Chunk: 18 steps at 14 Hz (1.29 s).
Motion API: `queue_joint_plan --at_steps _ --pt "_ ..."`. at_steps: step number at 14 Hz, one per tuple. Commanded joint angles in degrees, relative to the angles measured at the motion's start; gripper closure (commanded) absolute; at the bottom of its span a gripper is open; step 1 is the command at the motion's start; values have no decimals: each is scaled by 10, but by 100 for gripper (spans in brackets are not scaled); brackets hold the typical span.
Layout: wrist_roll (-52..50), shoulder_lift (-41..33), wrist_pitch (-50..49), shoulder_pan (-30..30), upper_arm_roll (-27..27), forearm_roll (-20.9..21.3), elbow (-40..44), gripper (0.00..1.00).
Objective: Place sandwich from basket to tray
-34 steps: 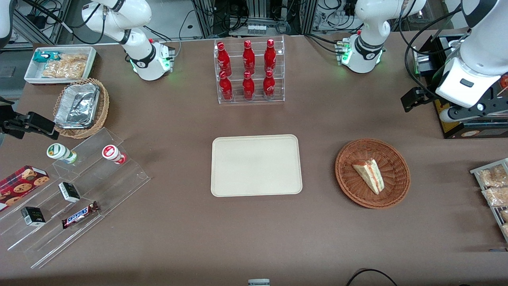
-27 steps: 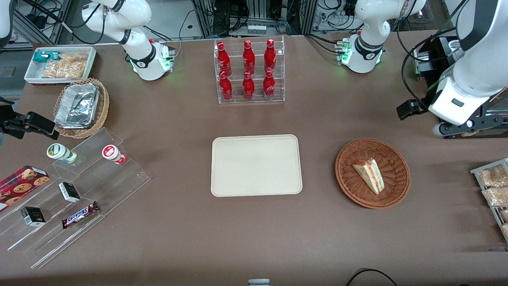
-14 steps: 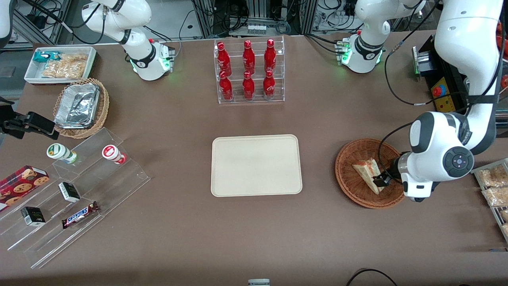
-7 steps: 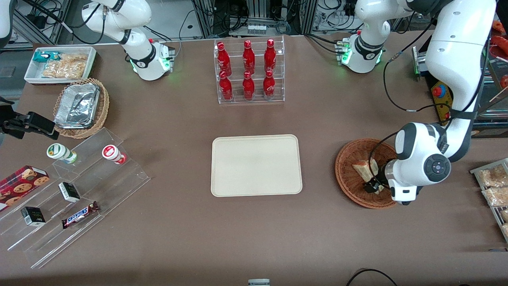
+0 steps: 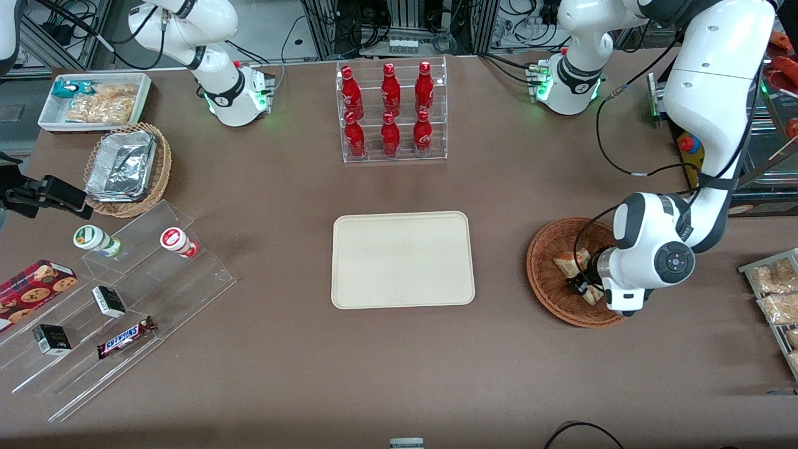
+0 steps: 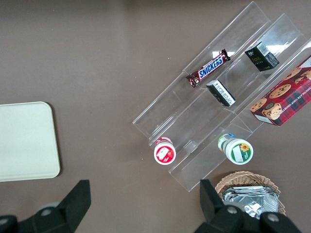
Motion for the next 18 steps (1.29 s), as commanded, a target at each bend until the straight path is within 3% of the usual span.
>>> queue_joint_plan --at_steps 1,4,7,11,15,18 --pt "27 -17 0 -2 0 4 -9 92" --pt "74 -37 -14 -5 -4 4 -2 93" --pt "96 -55 -43 -26 -55 4 45 95" --pt "87 -31 -59 -139 -76 3 113 94" --pt "36 50 -55 -273 -74 5 202 93" --pt "-41 115 -54 -332 -70 57 263 91"
